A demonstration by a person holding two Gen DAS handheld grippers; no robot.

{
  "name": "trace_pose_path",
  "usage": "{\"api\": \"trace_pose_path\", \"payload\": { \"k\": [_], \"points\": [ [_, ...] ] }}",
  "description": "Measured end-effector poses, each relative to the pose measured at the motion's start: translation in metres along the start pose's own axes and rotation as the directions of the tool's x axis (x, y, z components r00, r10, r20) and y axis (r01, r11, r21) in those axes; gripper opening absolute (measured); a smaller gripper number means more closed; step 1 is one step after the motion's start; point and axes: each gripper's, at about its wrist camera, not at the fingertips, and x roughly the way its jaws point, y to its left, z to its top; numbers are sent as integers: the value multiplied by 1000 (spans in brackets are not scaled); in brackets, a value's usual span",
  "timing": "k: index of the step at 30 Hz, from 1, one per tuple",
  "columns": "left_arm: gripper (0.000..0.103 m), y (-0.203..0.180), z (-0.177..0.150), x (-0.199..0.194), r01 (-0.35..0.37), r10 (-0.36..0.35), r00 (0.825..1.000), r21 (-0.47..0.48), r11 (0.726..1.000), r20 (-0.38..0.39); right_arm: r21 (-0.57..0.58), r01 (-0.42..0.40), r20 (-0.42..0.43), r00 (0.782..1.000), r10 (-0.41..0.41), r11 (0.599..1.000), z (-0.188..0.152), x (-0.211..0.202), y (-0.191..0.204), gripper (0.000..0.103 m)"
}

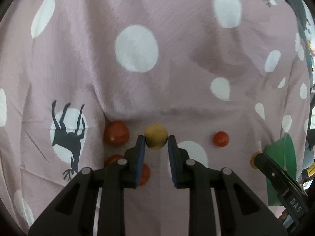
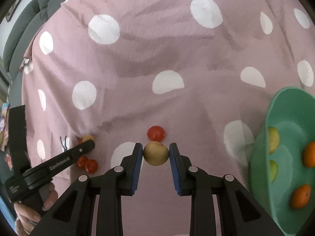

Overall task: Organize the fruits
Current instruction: 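Lift the small yellow fruit with the right gripper and carry it over the green bowl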

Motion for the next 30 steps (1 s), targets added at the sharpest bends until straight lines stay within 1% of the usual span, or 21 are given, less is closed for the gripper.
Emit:
{"api": "trace_pose_path", "payload": {
  "k": [5,10,15,17,20,24,30],
  "points": [
    [23,-22,1,-25,21,-24,998,49,999,61,-5,23,49,999,-23,1000,4,-18,-5,28],
    [23,-41,-4,-53,43,-54,992,98,994,116,11,17,96,995,-18,1000,8,-40,-13,28],
    [23,-69,-12,-73,84,-109,983,166,983,149,34,38,161,986,-43,999,12,-64,-26,28],
    [23,-82,-15,-78,84,-116,979,186,979,167,43,48,184,981,-55,998,13,-73,-32,28],
    [23,-98,-19,-85,114,-155,972,224,968,175,69,65,212,974,-78,995,14,-84,-43,28],
    [23,-122,-21,-86,121,-171,969,260,958,180,101,85,239,965,-107,991,15,-96,-56,28],
    [23,-153,-28,-83,152,-208,965,312,938,158,149,124,259,952,-160,981,14,-110,-78,28]
  ]
}}
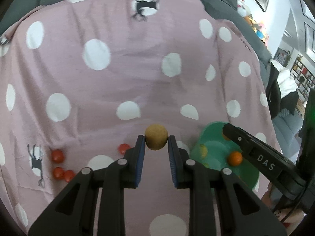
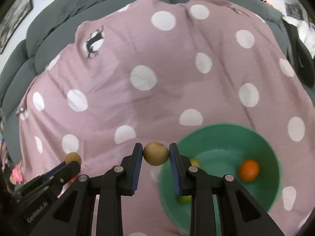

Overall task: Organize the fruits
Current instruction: 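Lift the small yellow fruit with the right gripper and carry it over the green bowl, then open the right gripper to drop the yellow fruit into the bowl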

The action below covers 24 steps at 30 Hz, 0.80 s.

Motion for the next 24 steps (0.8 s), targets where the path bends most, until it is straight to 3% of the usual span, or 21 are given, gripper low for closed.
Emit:
{"api": "trace_pose_path", "payload": {
  "k": [13,24],
  "points": [
    [23,-65,-5,39,92,-84,993,90,992,-83,108,107,-12,994,-106,988,2,-1,-52,28],
    [23,-92,-19,70,149,-128,977,117,982,-170,147,182,-69,982,-173,972,-3,9,-78,28]
  ]
}}
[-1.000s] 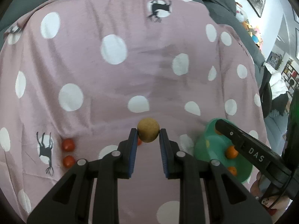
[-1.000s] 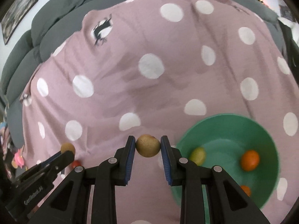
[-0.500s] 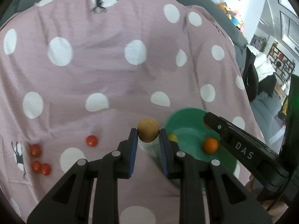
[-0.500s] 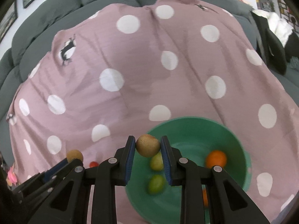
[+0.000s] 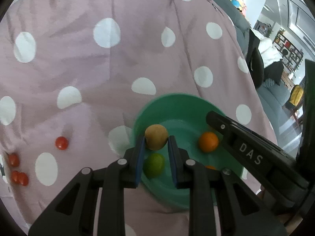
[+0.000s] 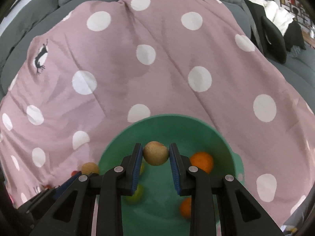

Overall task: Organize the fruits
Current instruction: 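Open the right gripper to drop the yellow fruit into the bowl, then move the right gripper back to the red cherry tomatoes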

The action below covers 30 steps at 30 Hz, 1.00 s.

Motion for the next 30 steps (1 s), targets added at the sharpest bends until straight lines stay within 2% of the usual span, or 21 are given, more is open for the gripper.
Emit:
{"api": "trace_pose_path", "payload": {
  "k": [2,16,26,30],
  "points": [
    [19,-5,-1,5,9,-9,1000,6,1000,-11,5,3,-11,1000,-3,1000,0,2,-2,28],
    [19,-19,-4,18,29,-28,999,25,999,-45,27,55,-58,997,-53,998,-2,15,-17,28],
    [19,-20,-6,16,28,-27,999,21,999,-38,26,67,-75,995,-65,997,-2,17,-17,28],
    [25,-18,-6,11,34,-34,999,13,999,-28,27,57,-77,996,-55,998,-1,17,-17,28]
  ]
}}
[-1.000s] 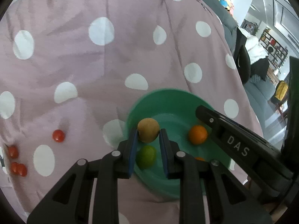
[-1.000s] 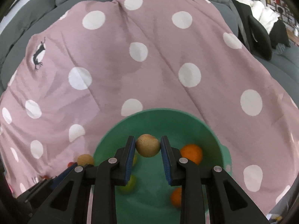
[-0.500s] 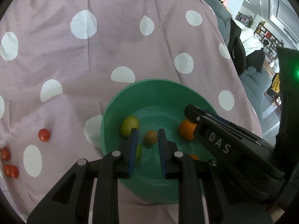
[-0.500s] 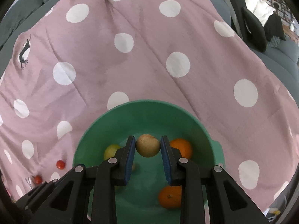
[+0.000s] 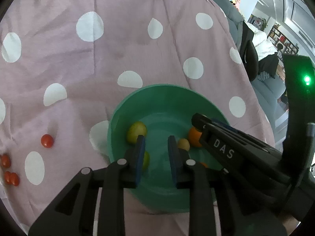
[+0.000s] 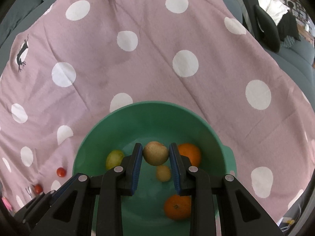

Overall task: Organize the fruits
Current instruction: 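Move the right gripper back to the red cherry tomatoes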

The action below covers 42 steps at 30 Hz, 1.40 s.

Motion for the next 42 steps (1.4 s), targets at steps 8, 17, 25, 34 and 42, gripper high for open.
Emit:
{"api": "trace_pose_path", "payload": {
  "k": [8,17,25,34,42],
  "points": [
    [54,24,-1,-33,-19,22,998,-55,998,65,22,-67,14,998,67,997,2,-7,-1,43],
    [67,98,-11,-98,-154,190,972,-229,961,142,11,-128,52,991,127,992,3,-20,9,43],
    [68,185,-49,-149,-290,370,920,-413,863,128,-47,-231,59,971,233,972,1,-27,40,43],
    [61,232,-73,-150,-292,395,913,-511,809,102,-201,-336,-46,942,334,920,-16,-10,121,43],
    [46,240,-78,-111,-256,305,952,-508,822,14,-307,-365,-131,931,341,879,-37,24,185,43]
  ]
}}
